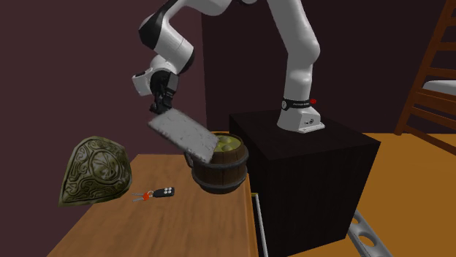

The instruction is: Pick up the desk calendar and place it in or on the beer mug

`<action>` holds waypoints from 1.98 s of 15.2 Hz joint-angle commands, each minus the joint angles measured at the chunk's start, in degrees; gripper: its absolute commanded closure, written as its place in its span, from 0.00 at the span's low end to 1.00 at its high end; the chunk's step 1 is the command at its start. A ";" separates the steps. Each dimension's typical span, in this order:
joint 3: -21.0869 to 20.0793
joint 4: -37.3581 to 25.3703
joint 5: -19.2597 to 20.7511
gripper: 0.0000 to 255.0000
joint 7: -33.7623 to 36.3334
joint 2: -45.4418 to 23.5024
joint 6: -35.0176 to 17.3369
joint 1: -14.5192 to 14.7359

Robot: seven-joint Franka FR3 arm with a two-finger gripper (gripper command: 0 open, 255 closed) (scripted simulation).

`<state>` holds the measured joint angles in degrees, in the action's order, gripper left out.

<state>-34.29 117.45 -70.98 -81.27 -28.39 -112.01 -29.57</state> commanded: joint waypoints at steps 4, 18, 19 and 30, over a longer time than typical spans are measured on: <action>1.90 6.63 2.17 1.00 -2.27 6.02 6.58 -5.95; 5.89 8.71 5.99 1.00 -8.12 2.46 7.72 -7.85; 6.04 8.53 6.13 1.00 -8.53 1.71 7.34 -7.69; 7.96 7.07 6.66 1.00 -11.29 -3.08 5.43 -5.79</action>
<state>-26.60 123.96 -66.53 -92.49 -31.44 -106.56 -35.55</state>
